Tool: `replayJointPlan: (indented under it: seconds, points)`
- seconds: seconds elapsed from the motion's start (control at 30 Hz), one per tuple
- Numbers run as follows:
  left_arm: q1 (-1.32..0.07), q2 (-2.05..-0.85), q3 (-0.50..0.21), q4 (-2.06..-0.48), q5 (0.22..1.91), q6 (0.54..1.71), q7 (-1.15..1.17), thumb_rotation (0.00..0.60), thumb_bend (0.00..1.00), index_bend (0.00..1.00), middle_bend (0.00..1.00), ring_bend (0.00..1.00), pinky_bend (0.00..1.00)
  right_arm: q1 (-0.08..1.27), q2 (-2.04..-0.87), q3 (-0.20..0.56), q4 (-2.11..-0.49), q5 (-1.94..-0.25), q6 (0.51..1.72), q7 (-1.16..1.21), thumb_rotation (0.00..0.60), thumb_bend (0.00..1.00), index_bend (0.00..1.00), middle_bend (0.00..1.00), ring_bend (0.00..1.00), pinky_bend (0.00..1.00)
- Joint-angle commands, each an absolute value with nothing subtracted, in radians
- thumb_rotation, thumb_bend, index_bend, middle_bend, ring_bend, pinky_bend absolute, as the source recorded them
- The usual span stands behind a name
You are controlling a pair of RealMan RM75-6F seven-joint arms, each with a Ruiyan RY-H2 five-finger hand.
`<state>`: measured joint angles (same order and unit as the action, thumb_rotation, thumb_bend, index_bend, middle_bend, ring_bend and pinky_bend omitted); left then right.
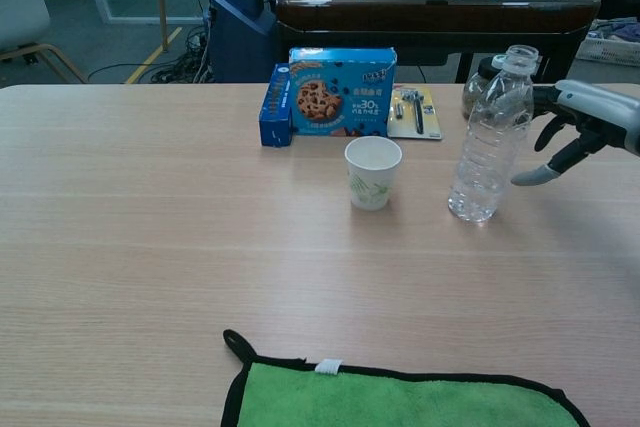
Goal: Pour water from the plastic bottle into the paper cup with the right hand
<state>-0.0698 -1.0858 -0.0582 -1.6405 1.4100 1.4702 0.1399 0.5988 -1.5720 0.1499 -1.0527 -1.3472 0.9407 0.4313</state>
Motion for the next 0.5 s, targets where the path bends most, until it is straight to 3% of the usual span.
replayJointPlan:
  seconds: [0.03,0.5]
  points:
    - [-0.071,-1.088,-0.058,-1.638,1.408,1.467,0.141,0.600,0.12,0.22,0.04,0.06,0.32,0.573,-1.528,0.144,-1.103,-1.333,0.965,0.353,0.600,0.00,0.20,0.19,0.18,0.36]
    - [-0.078,-1.105,-0.049,-1.631,1.415,1.456,0.172,0.600,0.12,0.22,0.04,0.06,0.32,0.415,-1.269,0.097,-1.451,-1.278,1.103,0.103,0.600,0.00,0.20,0.19,0.18,0.36]
